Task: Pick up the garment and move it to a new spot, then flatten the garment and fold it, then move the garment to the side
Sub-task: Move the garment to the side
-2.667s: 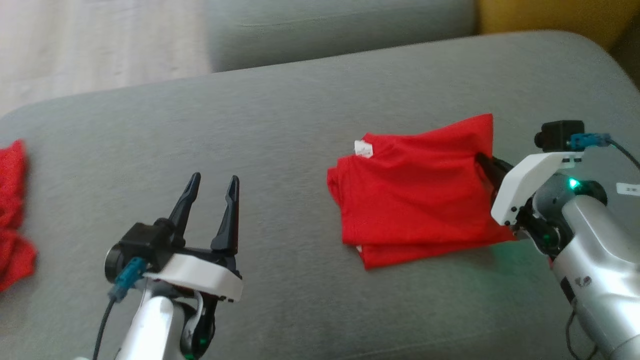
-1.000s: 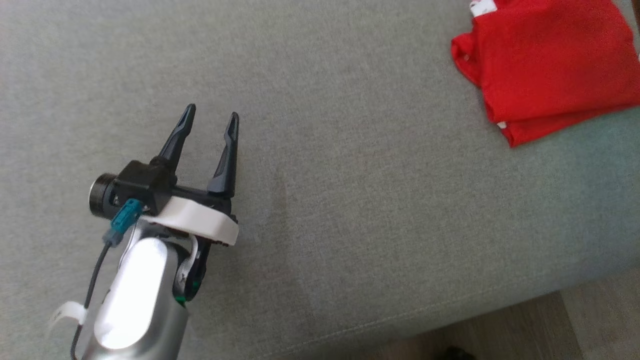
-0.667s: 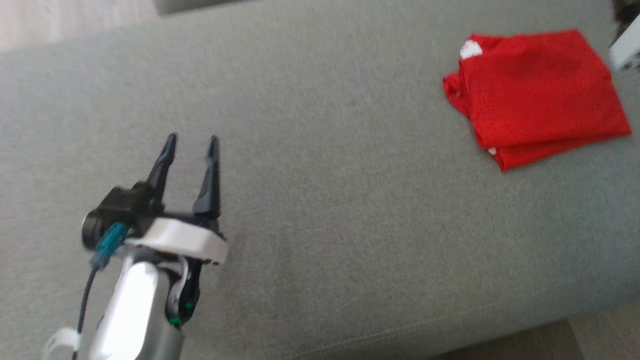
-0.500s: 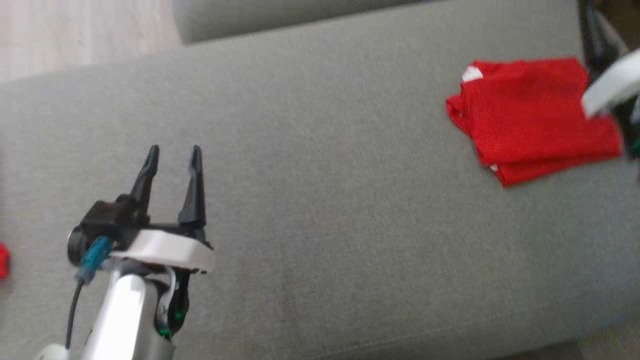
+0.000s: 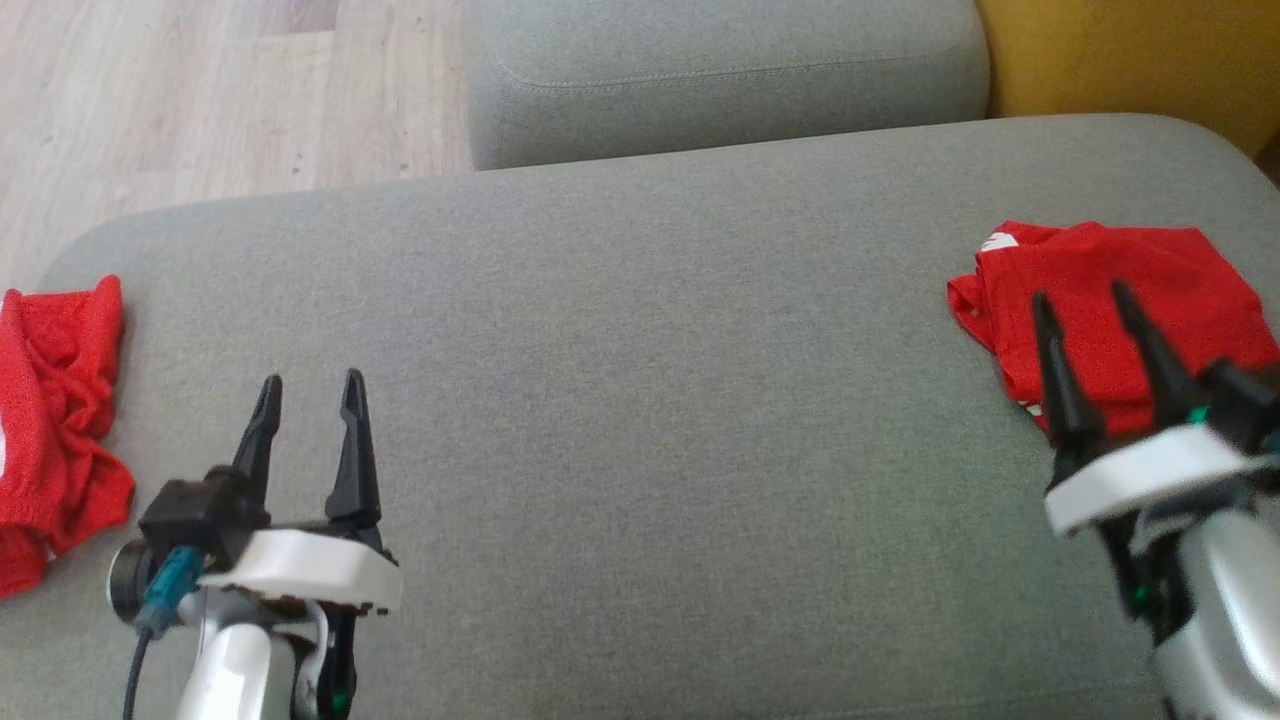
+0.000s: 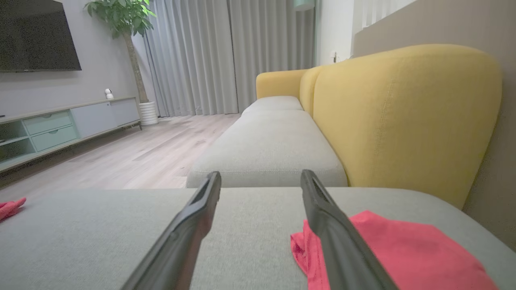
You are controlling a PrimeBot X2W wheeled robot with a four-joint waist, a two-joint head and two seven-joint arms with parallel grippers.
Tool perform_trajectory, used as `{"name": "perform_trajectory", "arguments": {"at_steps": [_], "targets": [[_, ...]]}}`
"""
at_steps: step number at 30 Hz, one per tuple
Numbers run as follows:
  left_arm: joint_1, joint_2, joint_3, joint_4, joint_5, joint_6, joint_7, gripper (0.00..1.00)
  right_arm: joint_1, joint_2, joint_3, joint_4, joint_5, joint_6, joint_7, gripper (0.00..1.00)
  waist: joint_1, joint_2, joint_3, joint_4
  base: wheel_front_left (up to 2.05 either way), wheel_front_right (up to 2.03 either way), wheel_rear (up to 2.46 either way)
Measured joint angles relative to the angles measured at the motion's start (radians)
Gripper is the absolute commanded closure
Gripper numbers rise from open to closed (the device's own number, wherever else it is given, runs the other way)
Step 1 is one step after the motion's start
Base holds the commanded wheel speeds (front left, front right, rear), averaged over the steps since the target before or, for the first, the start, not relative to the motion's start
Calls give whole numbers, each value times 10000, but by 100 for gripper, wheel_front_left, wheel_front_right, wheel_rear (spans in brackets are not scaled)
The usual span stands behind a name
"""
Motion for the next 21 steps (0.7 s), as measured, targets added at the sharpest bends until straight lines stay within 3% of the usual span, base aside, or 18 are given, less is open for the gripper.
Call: {"name": "perform_trajectory", "arguments": {"at_steps": [12,21], "targets": [[222,-251,740,332,198,-107,0,0,1143,717,-150,-82,-201,0,-610,0,0,0,-10,255,0,0,0],[299,-370,941,585,516,-449,2,0,1155,748,-19,290,-201,0,-708,0,0,0,12,204,0,0,0]]}}
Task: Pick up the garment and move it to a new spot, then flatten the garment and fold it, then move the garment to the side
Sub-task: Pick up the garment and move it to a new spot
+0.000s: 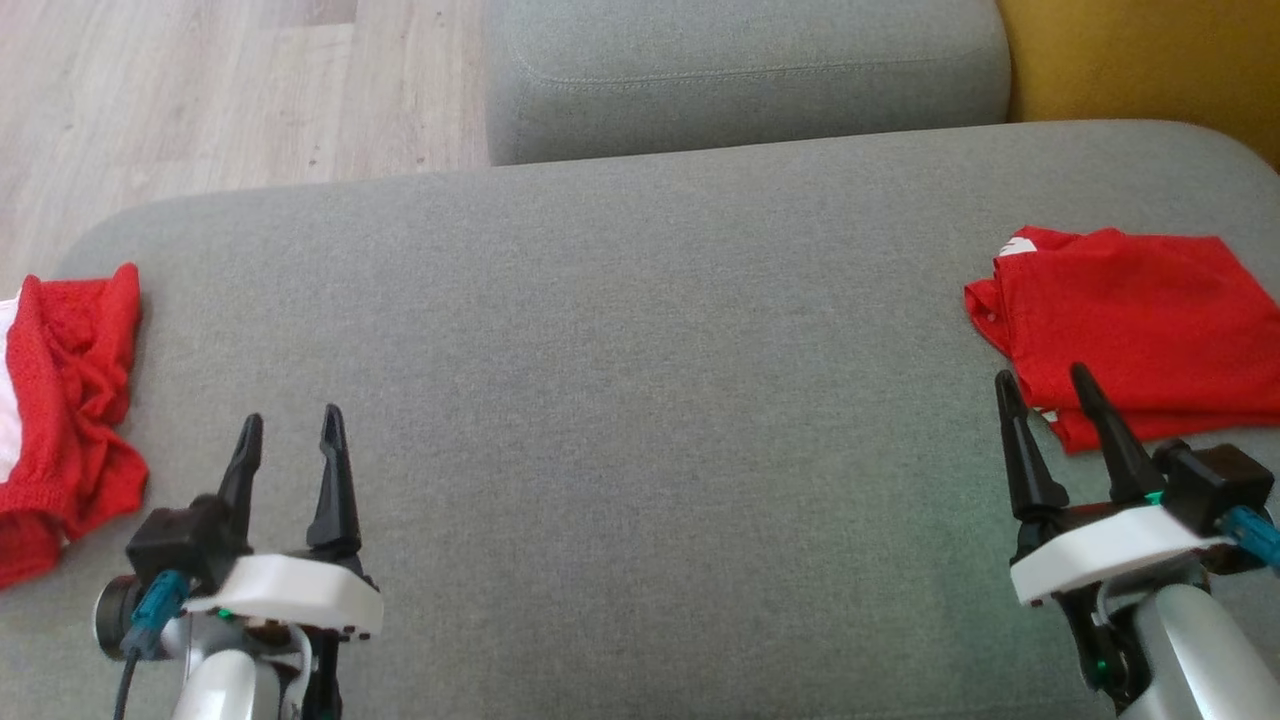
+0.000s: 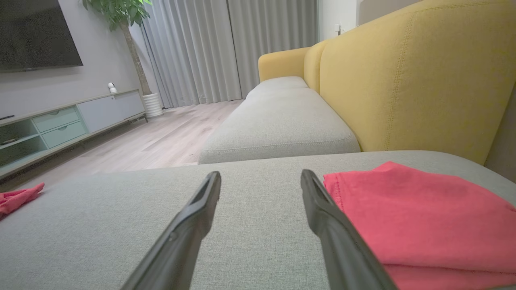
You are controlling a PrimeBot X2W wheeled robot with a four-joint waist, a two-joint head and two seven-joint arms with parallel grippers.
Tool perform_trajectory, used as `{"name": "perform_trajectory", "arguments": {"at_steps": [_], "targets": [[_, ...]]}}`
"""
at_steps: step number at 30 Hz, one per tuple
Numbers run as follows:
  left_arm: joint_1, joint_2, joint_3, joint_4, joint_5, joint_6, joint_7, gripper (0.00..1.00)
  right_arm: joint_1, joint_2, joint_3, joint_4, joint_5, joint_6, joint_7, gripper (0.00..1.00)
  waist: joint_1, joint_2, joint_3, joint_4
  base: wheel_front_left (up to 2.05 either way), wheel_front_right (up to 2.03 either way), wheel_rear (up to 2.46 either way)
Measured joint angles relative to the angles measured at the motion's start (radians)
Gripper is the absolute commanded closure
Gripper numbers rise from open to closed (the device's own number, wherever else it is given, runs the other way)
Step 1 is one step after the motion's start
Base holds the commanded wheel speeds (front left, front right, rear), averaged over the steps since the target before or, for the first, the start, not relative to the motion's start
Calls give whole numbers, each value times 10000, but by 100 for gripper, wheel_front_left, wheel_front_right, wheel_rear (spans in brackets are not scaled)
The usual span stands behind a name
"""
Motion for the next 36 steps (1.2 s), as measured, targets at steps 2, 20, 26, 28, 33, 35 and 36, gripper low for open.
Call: {"name": "perform_trajectory", "arguments": {"at_steps": [2,20,26,28,33,35,36], "targets": [[-1,-13,8,15,0,-8,0,0,0,2,8,29,0,0,0,0,0,0,2,-10,0,0,0],[-217,-67,59,345,355,-90,0,0,-13,380,412,-144,-115,0,50,0,0,0,-106,1633,0,0,0],[-216,-38,318,583,364,-23,0,0,-22,635,702,-94,-88,0,50,0,0,0,-179,2795,0,0,0],[-212,-17,372,642,362,17,0,0,-26,633,777,-59,-79,0,50,0,0,0,-199,3160,0,0,0],[-207,-15,395,882,360,90,0,0,-28,635,957,77,12,0,48,0,0,0,-226,3885,0,0,0],[-200,-8,401,903,360,90,0,0,-30,633,976,115,13,0,46,0,0,0,-224,4067,0,0,0],[-201,-4,401,905,360,90,0,0,-34,633,993,132,13,0,44,0,0,0,-221,4132,0,0,0]]}}
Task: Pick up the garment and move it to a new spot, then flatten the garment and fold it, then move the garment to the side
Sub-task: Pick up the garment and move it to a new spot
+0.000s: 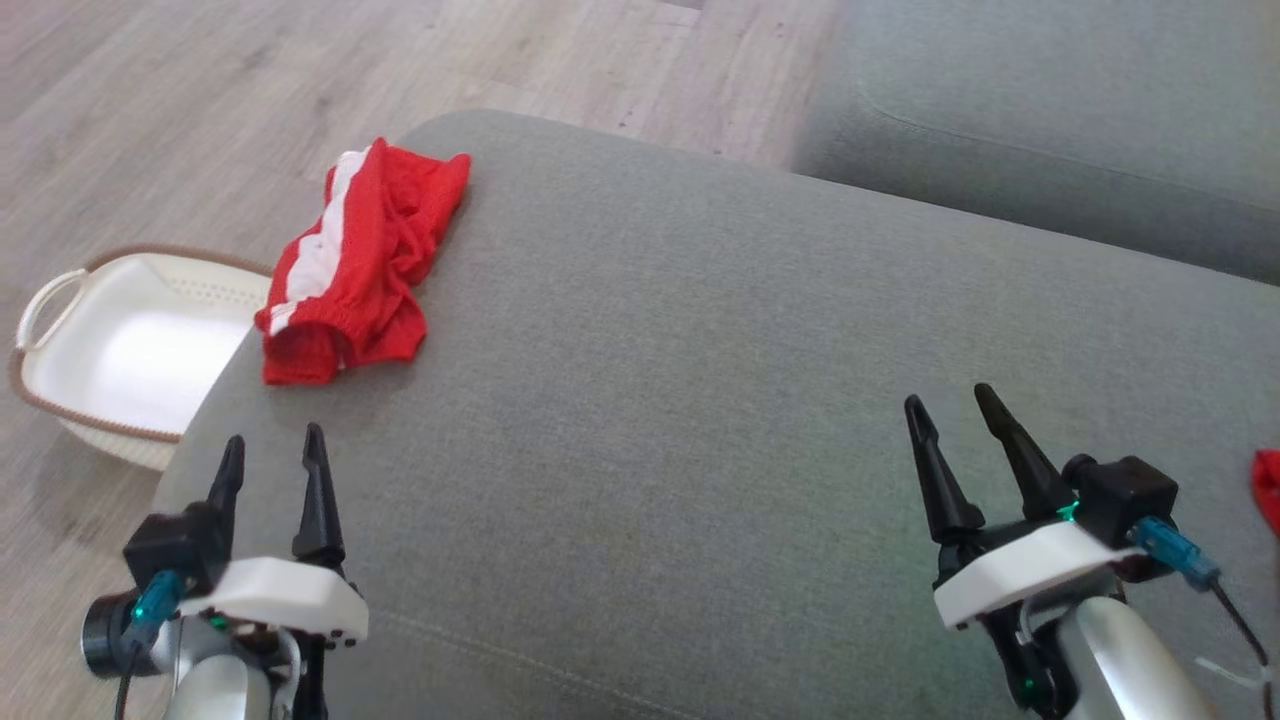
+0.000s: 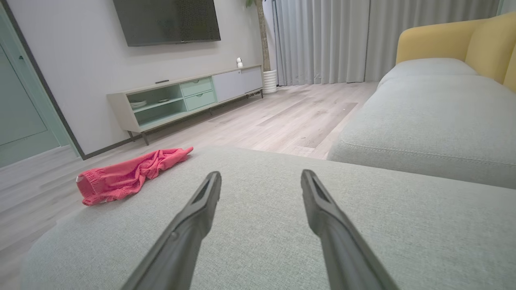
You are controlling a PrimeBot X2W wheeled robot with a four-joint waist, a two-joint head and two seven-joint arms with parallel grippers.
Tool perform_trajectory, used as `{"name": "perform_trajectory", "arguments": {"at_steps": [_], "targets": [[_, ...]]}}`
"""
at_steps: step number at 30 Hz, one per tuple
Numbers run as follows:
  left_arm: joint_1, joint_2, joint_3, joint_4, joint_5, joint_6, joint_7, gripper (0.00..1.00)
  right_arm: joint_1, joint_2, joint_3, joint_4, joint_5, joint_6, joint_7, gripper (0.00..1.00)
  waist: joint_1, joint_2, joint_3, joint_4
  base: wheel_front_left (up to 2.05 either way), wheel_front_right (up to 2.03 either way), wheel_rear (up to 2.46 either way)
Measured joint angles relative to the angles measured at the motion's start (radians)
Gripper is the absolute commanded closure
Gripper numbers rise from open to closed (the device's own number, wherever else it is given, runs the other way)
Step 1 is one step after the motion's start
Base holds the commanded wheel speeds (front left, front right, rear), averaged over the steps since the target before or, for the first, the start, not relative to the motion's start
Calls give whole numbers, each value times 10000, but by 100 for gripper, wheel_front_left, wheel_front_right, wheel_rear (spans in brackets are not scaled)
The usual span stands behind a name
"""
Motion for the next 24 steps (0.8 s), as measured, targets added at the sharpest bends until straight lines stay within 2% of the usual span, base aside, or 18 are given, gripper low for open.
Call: {"name": "perform_trajectory", "arguments": {"at_steps": [6,11,15,17,21,24], "targets": [[-55,19,-4,79,-13,2,73,0,-1,0,98,46,35,0,-13,0,0,0,50,9,0,0,0],[-774,192,-15,-102,-234,-221,1016,0,-6,-38,86,-25,104,0,-13,0,0,0,259,-110,0,0,0],[-2568,731,134,-464,-454,-303,2702,0,-77,-61,40,-192,104,0,-2,0,0,0,621,-319,0,0,0],[-3546,1060,364,-297,-646,-263,3883,0,-202,-104,127,-314,104,0,61,0,0,0,852,-468,0,0,0],[-5071,1659,744,826,-1220,-332,6057,0,-633,-376,341,-518,128,0,155,0,1,0,1384,-853,0,0,0],[-5869,2080,984,1931,-1519,-384,7018,0,-1006,-506,339,-579,209,0,153,0,3,0,1776,-1222,0,0,0]]}}
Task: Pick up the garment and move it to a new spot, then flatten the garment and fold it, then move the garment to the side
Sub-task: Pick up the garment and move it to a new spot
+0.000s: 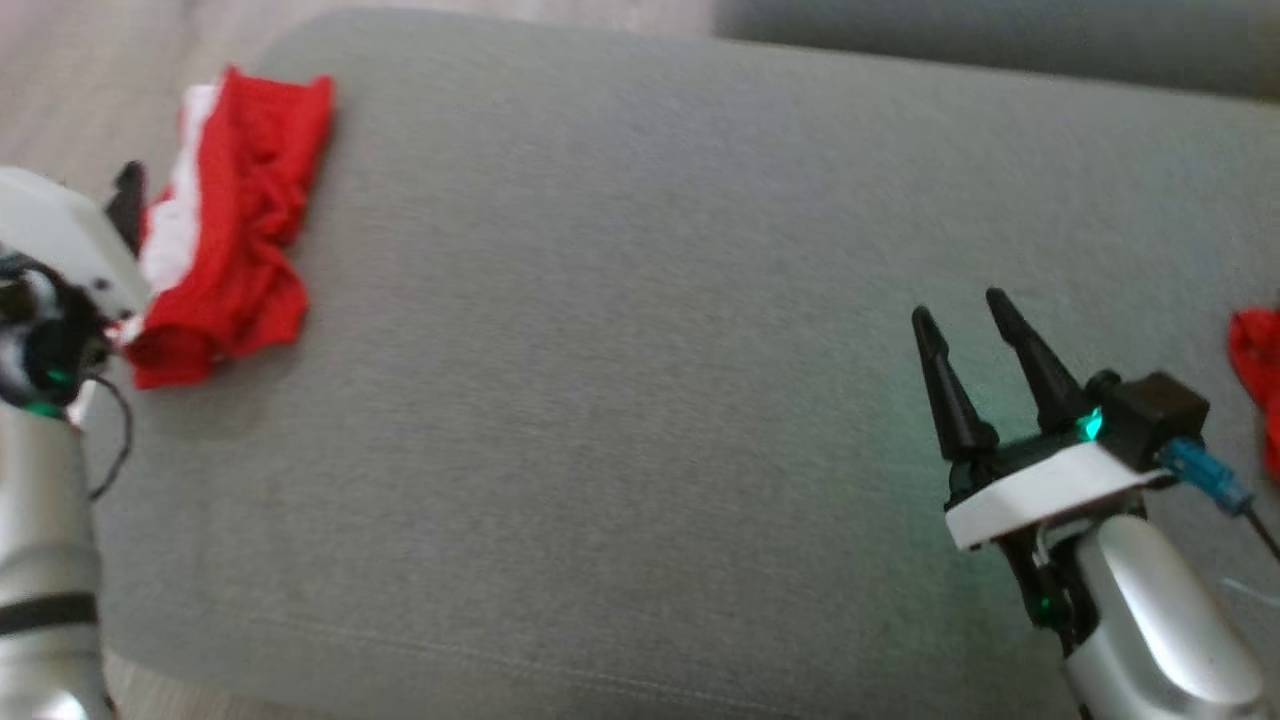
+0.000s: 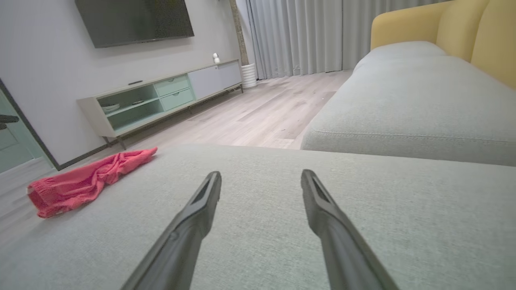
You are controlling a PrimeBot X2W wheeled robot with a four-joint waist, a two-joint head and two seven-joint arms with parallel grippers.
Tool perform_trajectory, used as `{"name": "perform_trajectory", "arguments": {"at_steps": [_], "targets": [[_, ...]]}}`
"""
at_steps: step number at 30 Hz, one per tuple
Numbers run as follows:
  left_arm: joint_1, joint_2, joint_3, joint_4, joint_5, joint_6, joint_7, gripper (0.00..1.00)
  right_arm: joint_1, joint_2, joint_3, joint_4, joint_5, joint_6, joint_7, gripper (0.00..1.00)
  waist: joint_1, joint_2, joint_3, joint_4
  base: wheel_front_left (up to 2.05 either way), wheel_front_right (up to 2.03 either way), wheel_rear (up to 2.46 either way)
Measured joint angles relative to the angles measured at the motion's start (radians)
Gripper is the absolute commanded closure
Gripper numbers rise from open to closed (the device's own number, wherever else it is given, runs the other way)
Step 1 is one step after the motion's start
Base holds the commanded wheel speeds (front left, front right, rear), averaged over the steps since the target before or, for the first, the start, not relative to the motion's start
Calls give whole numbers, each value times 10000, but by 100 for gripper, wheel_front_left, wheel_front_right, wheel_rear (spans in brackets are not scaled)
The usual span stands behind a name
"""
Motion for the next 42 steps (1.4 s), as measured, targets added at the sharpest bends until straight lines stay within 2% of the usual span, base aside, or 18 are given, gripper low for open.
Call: {"name": "perform_trajectory", "arguments": {"at_steps": [5,11,17,18,19,21,22,30,33,36,42], "targets": [[-798,518,347,1868,-295,79,953,0,-310,-61,130,-21,58,0,0,0,0,0,641,-665,0,0,0],[-915,1135,516,3618,-115,403,901,0,-798,-92,295,-15,138,0,-8,0,0,0,1415,-1370,0,0,0],[-915,1181,259,4730,10,286,917,2,-1056,-140,270,35,201,0,-121,0,0,0,1965,-1792,0,0,0],[-917,1160,263,4853,-10,178,915,18,-1055,-140,268,61,207,0,-123,0,0,0,2001,-1809,0,0,0],[-925,1131,268,4922,-88,90,895,42,-1055,-140,261,115,207,0,-157,0,0,0,2005,-1798,0,0,0],[-1019,1093,244,5129,-169,-12,811,97,-1056,-134,259,192,219,0,-198,0,-2,0,1966,-1744,0,0,0],[-1073,1091,228,5239,-167,-19,721,100,-1056,-134,259,230,219,0,-198,0,-2,0,1936,-1714,0,0,0],[-1218,1229,-222,5753,-31,-531,-389,100,-1053,-107,343,625,326,0,-295,0,-2,0,1302,-1554,0,0,0],[-1881,1453,-926,5509,332,-748,-853,100,-1000,-75,341,842,489,0,-376,0,-2,0,714,-1522,0,0,0],[-2372,1530,-1559,5177,550,-769,-1047,100,-820,52,332,934,514,0,-389,0,-2,0,198,-1524,0,0,0],[-2532,1452,-3436,3986,276,-771,-1195,100,8,205,259,1137,614,0,-466,0,-3,0,-843,-1644,0,0,0]]}}
